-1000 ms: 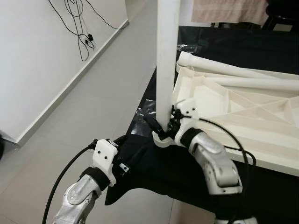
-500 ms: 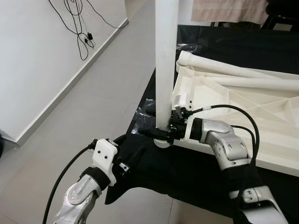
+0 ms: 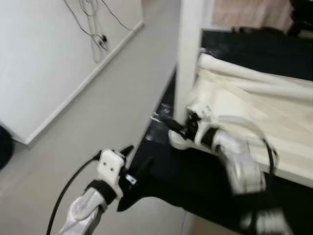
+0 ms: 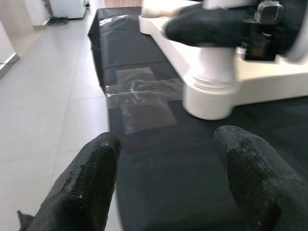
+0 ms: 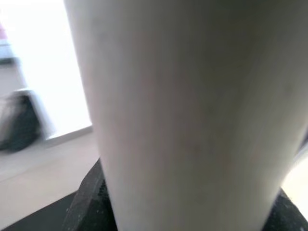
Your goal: Building children table
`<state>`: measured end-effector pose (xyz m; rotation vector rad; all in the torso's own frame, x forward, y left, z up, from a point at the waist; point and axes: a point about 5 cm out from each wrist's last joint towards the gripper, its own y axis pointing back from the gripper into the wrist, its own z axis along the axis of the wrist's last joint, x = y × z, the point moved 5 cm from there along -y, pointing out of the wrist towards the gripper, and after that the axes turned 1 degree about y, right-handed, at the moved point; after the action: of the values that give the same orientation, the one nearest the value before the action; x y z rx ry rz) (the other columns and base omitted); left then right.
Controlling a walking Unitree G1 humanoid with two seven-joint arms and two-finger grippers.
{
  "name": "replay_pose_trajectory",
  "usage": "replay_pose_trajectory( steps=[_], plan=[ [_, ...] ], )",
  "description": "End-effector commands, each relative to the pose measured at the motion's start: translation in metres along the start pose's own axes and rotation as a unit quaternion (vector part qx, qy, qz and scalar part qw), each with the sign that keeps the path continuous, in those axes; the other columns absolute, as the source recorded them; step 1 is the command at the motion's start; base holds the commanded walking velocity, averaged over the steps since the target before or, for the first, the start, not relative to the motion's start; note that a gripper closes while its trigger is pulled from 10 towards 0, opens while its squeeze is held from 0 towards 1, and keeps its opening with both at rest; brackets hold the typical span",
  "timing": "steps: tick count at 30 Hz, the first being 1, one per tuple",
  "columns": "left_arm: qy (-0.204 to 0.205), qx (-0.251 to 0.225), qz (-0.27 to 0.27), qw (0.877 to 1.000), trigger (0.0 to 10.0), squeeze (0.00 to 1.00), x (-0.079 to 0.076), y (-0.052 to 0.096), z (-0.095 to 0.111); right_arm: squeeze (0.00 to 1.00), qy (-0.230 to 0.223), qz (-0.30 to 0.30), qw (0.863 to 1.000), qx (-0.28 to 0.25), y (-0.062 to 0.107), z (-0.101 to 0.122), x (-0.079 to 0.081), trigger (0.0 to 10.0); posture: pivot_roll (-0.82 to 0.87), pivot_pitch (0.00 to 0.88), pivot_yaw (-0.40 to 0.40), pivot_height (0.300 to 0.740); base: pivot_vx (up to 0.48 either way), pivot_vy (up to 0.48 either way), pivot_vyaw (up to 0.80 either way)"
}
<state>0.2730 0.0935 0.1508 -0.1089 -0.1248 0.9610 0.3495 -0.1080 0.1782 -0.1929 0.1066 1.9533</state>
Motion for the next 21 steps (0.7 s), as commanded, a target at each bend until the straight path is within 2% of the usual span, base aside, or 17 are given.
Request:
replay_pose_trajectory(
  steps=[1, 2, 4, 5, 6, 7, 8, 10, 11, 13, 14, 15, 16, 17, 19, 20, 21],
  plan=[
    [-0.008, 0.008, 0.002, 1.0, 10.0, 0.0, 0.002, 0.003, -0.002, 0.0, -0.001, -0.043, 0.991, 0.127, 0.018, -0.054, -0.005, 0.0, 0.03, 0.225, 0.026, 0.74, 0.0, 0.0, 0.0],
    [-0.009, 0.009, 0.002, 1.0, 10.0, 0.0, 0.002, 0.004, -0.002, 0.0, 0.011, -0.038, 0.992, 0.12, 0.021, -0.048, 0.005, 0.0, 0.02, 0.22, 0.034, 0.74, 0.0, 0.0, 0.0],
    [-0.009, 0.01, 0.003, 1.0, 10.0, 0.0, 0.003, 0.004, -0.003, 0.0, 0.026, -0.042, 0.993, 0.109, 0.017, -0.043, 0.004, 0.0, 0.02, 0.214, 0.036, 0.74, 0.0, 0.0, 0.0],
    [-0.01, 0.012, 0.002, 1.0, 10.0, 0.0, 0.003, 0.004, -0.004, 0.0, 0.044, -0.04, 0.993, 0.104, 0.011, -0.041, 0.003, 1.5, 0.02, 0.205, 0.038, 0.74, 0.0, 0.0, 0.0],
    [-0.01, 0.013, 0.001, 1.0, 10.0, 0.0, 0.003, 0.004, -0.005, 0.0, 0.046, -0.046, 0.993, 0.102, 0.006, -0.039, 0.0, 7.7, 0.03, 0.203, 0.039, 0.74, 0.0, 0.0, 0.0],
    [-0.01, 0.013, 0.001, 1.0, 10.0, 0.0, 0.003, 0.004, -0.005, 0.0, 0.046, -0.046, 0.993, 0.102, 0.006, -0.039, 0.0, 7.7, 0.03, 0.203, 0.039, 0.74, 0.0, 0.0, 0.0],
    [-0.01, 0.014, 0.0, 1.0, 10.0, 0.0, 0.003, 0.004, -0.006, 0.0, 0.042, -0.031, 0.994, 0.101, 0.001, -0.039, 0.002, 10.0, 0.02, 0.199, 0.037, 0.74, 0.0, 0.0, 0.0],
    [-0.01, 0.015, 0.0, 1.0, 10.0, 0.0, 0.003, 0.004, -0.006, 0.0, 0.026, -0.024, 0.995, 0.091, -0.003, -0.035, 0.003, 10.0, 0.02, 0.197, 0.037, 0.74, 0.0, 0.0, 0.0],
    [-0.01, 0.015, 0.0, 1.0, 10.0, 0.0, 0.003, 0.004, -0.006, 1.0, -0.002, -0.005, 0.997, 0.079, -0.007, -0.031, 0.007, 10.0, 0.03, 0.194, 0.036, 0.74, 0.0, 0.0, 0.0],
    [-0.01, 0.015, 0.001, 1.0, 10.0, 0.0, 0.003, 0.003, -0.006, 1.0, -0.034, 0.01, 0.997, 0.064, -0.01, -0.025, 0.01, 10.0, 0.03, 0.194, 0.035, 0.74, 0.0, 0.0, 0.0],
    [-0.011, 0.015, 0.002, 1.0, 10.0, 0.0, 0.003, 0.003, -0.006, 1.0, -0.077, 0.08, 0.994, 0.016, -0.016, -0.004, 0.021, 10.0, 0.03, 0.19, 0.035, 0.74, 0.0, 0.0, 0.0],
    [-0.011, 0.015, 0.002, 1.0, 10.0, 0.0, 0.003, 0.003, -0.006, 1.0, -0.077, 0.08, 0.994, 0.016, -0.016, -0.004, 0.021, 10.0, 0.03, 0.19, 0.035, 0.74, 0.0, 0.0, 0.0],
    [-0.011, 0.015, 0.002, 1.0, 10.0, 0.0, 0.003, 0.002, -0.006, 1.0, -0.093, 0.161, 0.982, -0.027, -0.014, 0.017, 0.031, 10.0, 0.03, 0.189, 0.036, 0.74, 0.0, 0.0, 0.0],
    [-0.011, 0.015, 0.003, 1.0, 10.0, 0.0, 0.003, 0.002, -0.006, 1.0, -0.095, 0.189, 0.977, -0.038, -0.013, 0.023, 0.033, 10.0, 0.03, 0.189, 0.036, 0.74, 0.0, 0.0, 0.0],
    [-0.011, 0.015, 0.003, 1.0, 10.0, 0.0, 0.003, 0.002, -0.006, 1.0, -0.095, 0.189, 0.977, -0.038, -0.013, 0.023, 0.033, 10.0, 0.03, 0.189, 0.036, 0.74, 0.0, 0.0, 0.0],
    [-0.011, 0.015, 0.002, 1.0, 10.0, 0.0, 0.003, 0.002, -0.006, 0.49, -0.094, 0.202, 0.974, -0.041, -0.012, 0.025, 0.033, 10.0, 0.03, 0.188, 0.036, 0.74, 0.0, 0.0, 0.0],
    [-0.011, 0.015, 0.002, 1.0, 10.0, 0.0, 0.003, 0.002, -0.006, 0.49, -0.094, 0.202, 0.974, -0.041, -0.012, 0.025, 0.033, 10.0, 0.03, 0.188, 0.036, 0.74, 0.0, 0.0, 0.0]
  ],
)
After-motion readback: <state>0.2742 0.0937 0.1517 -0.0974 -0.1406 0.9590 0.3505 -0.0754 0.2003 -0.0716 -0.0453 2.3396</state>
